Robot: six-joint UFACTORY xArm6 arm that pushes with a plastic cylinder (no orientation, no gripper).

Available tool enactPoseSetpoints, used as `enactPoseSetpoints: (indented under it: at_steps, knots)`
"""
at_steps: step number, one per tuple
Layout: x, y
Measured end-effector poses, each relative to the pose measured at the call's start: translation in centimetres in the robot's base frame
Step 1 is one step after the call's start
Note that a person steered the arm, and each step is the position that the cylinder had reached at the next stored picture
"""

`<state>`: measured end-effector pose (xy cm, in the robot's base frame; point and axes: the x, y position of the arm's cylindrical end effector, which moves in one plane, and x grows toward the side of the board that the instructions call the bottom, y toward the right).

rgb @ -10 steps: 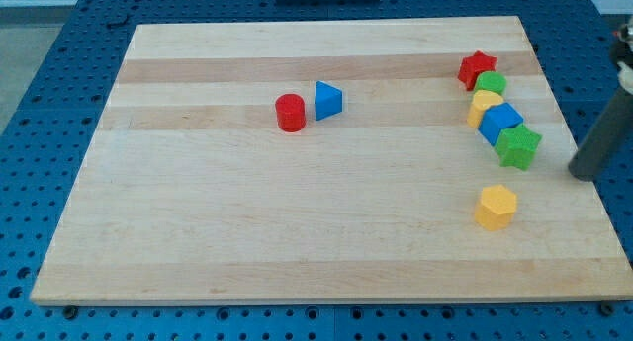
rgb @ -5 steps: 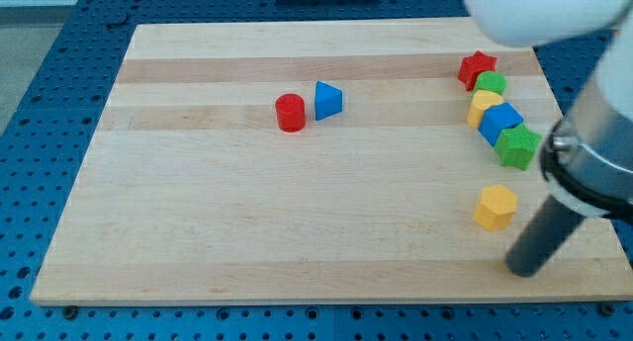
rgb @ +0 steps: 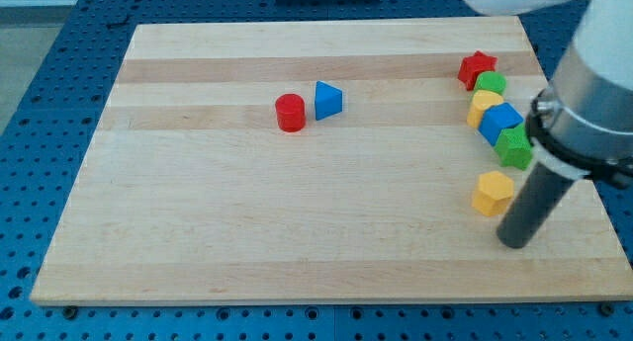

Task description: Push the yellow hexagon below green star

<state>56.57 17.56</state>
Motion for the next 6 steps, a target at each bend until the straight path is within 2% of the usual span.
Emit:
enactPoseSetpoints:
  at_steps: [2, 3, 4, 6]
  knots:
    - [-2.3, -7.7]
    - [-4.3, -8.4]
    - [-4.5, -8.2]
    - [-1.0, -7.7]
